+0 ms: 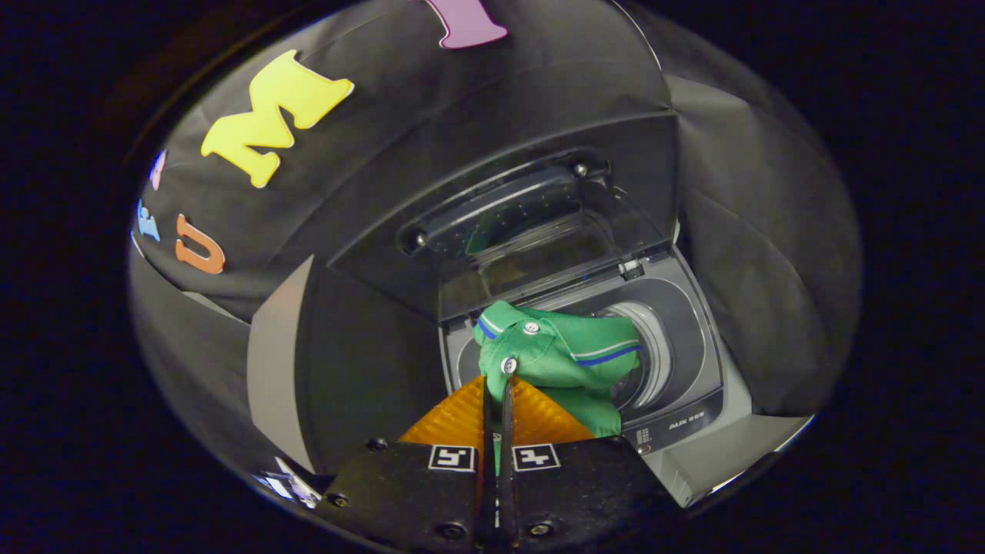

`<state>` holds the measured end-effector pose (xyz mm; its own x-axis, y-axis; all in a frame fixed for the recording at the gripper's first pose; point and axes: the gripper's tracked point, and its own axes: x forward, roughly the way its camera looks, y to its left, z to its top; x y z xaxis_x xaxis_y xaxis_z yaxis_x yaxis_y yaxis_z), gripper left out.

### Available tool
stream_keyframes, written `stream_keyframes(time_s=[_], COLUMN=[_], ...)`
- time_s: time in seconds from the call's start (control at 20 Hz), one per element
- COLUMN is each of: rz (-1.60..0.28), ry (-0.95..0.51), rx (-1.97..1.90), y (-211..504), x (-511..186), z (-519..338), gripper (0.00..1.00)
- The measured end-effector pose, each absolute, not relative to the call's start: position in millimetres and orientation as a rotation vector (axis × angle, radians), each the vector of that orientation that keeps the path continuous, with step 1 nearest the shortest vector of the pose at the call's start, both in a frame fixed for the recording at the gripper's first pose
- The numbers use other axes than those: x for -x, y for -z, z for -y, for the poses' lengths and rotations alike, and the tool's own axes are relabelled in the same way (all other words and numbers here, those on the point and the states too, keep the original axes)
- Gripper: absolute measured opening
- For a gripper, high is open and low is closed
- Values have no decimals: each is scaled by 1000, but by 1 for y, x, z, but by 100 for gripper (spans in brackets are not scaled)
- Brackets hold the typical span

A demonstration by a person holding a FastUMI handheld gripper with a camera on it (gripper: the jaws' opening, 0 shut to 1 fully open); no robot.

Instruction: Put the clothes into the washing machine and then close the washing machine lid.

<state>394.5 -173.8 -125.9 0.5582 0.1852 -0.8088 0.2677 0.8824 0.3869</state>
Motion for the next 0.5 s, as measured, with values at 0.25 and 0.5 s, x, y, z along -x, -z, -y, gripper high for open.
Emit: stream_keyframes(time_s=[0.25, 0.5], rz=[-962, -943], ry=[105, 146], rx=[-493, -514], y=[176, 216], x=[-401, -399], z=[176, 181], gripper=[5, 5])
